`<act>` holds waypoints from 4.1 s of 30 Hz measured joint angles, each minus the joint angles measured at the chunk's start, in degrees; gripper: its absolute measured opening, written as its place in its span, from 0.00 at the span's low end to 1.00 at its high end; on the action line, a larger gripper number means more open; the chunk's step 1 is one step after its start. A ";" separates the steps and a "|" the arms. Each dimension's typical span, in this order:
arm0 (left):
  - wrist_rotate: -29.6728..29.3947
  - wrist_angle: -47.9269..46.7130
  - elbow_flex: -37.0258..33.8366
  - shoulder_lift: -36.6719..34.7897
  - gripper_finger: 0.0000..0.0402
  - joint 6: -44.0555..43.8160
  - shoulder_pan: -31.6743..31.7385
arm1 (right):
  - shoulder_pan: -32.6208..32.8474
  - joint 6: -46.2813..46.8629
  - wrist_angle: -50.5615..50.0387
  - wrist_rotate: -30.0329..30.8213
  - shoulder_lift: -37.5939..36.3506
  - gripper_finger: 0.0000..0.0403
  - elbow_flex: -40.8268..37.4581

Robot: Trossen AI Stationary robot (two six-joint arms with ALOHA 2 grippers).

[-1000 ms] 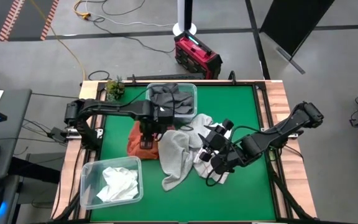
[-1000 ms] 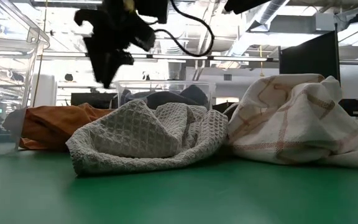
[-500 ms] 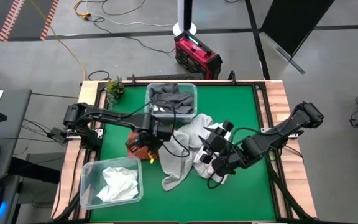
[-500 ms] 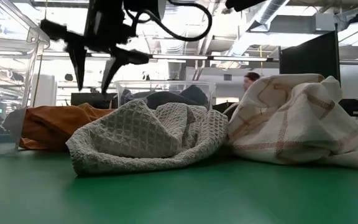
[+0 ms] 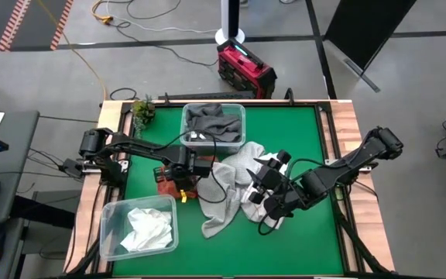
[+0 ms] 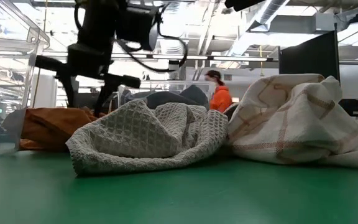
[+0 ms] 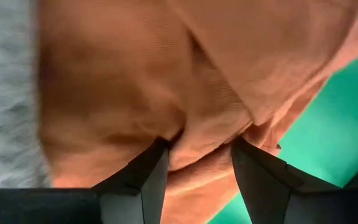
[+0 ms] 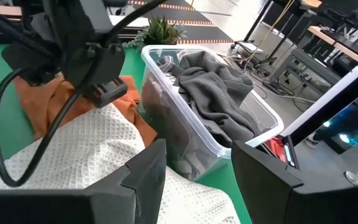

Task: Sort towels by color in basket
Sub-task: Put the top orange towel into the top transparent bin

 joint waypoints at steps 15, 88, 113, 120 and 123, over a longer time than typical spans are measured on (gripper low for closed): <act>0.73 3.05 -2.42 -0.02 0.01 0.84 -0.44 | 0.00 0.00 0.00 -0.05 0.00 0.53 0.00; -3.16 27.73 9.21 -3.35 0.31 -1.97 27.35 | -5.48 -13.16 0.97 -0.46 0.02 0.53 1.72; 12.80 29.26 9.41 -23.05 0.41 2.47 30.97 | -15.41 -13.09 -1.48 -4.87 -1.01 0.53 -5.39; 20.79 40.19 9.45 -15.83 0.41 -3.27 31.67 | -19.33 -15.47 6.27 -12.76 -3.19 0.53 -10.28; 20.22 47.51 9.45 -10.75 0.41 -3.42 31.82 | -18.30 -14.69 6.43 -12.98 -5.17 0.53 -10.93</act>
